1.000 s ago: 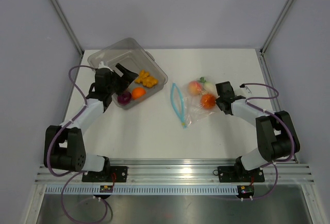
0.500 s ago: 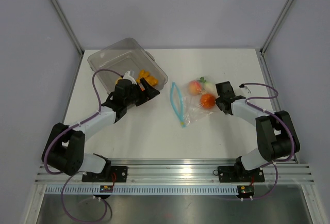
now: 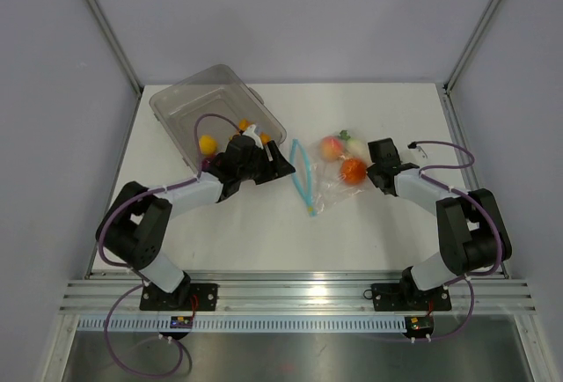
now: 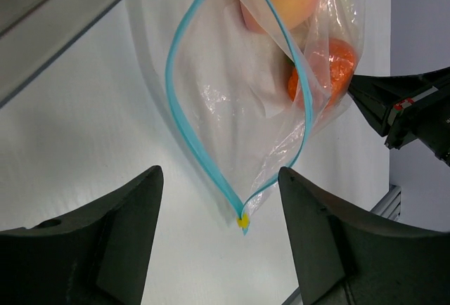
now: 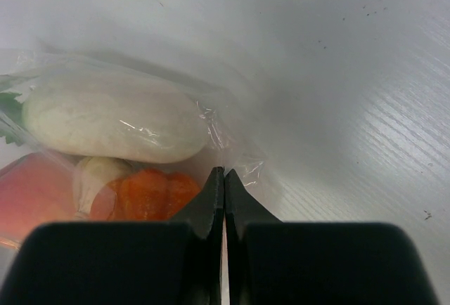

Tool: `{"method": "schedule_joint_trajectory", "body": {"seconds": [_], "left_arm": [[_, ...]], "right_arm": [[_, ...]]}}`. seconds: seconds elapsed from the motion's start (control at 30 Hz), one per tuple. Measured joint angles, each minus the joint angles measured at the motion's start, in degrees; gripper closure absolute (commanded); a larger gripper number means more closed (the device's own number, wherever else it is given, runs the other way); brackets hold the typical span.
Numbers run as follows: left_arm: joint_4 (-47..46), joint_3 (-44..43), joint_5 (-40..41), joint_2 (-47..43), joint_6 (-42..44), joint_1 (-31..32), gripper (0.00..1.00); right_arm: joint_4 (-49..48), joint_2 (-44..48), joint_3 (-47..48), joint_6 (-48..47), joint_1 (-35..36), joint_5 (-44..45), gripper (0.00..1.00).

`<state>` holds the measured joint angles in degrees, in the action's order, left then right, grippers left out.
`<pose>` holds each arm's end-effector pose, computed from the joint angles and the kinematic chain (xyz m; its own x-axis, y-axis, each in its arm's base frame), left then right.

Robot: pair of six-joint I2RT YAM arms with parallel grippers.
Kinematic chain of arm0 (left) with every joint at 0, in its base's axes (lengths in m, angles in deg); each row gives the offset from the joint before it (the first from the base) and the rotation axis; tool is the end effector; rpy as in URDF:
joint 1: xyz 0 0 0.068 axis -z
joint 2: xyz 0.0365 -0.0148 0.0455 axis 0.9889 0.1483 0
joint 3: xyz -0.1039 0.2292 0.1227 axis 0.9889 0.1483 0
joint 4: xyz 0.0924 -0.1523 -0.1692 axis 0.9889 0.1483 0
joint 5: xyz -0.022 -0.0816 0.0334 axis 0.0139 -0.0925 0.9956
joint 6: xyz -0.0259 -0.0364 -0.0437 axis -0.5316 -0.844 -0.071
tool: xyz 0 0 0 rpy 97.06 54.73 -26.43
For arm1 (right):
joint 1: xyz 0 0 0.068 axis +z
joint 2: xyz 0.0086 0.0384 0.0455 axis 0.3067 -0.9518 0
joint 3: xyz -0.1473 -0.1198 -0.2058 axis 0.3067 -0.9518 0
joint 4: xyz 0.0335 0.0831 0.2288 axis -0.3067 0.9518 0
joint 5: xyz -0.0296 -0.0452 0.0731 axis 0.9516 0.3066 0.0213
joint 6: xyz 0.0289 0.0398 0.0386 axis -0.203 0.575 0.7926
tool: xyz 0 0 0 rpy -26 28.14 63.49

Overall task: Open the zip-top bag and remove the fake food
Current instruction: Pick up the fake fruit from the zipper food storage bag.

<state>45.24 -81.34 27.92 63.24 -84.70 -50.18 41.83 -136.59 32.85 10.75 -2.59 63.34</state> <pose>0.2773 -0.1808 0.2104 -0.7977 -0.3383 -0.4993 0.1297 0.7123 -0.6898 0.2792 0.0547 0.1795 -0.3442 0.7408 -0.5769 0.7043 0.6100 0.3631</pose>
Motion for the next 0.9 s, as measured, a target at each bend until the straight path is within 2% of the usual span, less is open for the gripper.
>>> {"method": "schedule_joint_trajectory", "body": {"seconds": [0.13,0.5,0.67,0.9], "left_arm": [[-0.02,-1.40,-0.59,2.91,0.13,1.01,0.37],[1.33,-5.42,-0.59,7.82,1.75,2.03,0.39],[2.27,-9.55,-0.35,11.39,3.30,2.08,0.44],[2.89,-11.37,-0.48,13.92,4.33,2.05,0.46]], "right_arm": [[-0.37,0.00,-0.02,-0.24,0.00,-0.44,1.00],[-3.61,0.42,-1.79,-0.50,0.00,-3.65,1.00],[-4.72,1.51,-2.93,-0.48,0.00,-4.72,1.00],[-5.70,1.84,-3.23,-0.50,0.00,-5.99,1.00]]}}
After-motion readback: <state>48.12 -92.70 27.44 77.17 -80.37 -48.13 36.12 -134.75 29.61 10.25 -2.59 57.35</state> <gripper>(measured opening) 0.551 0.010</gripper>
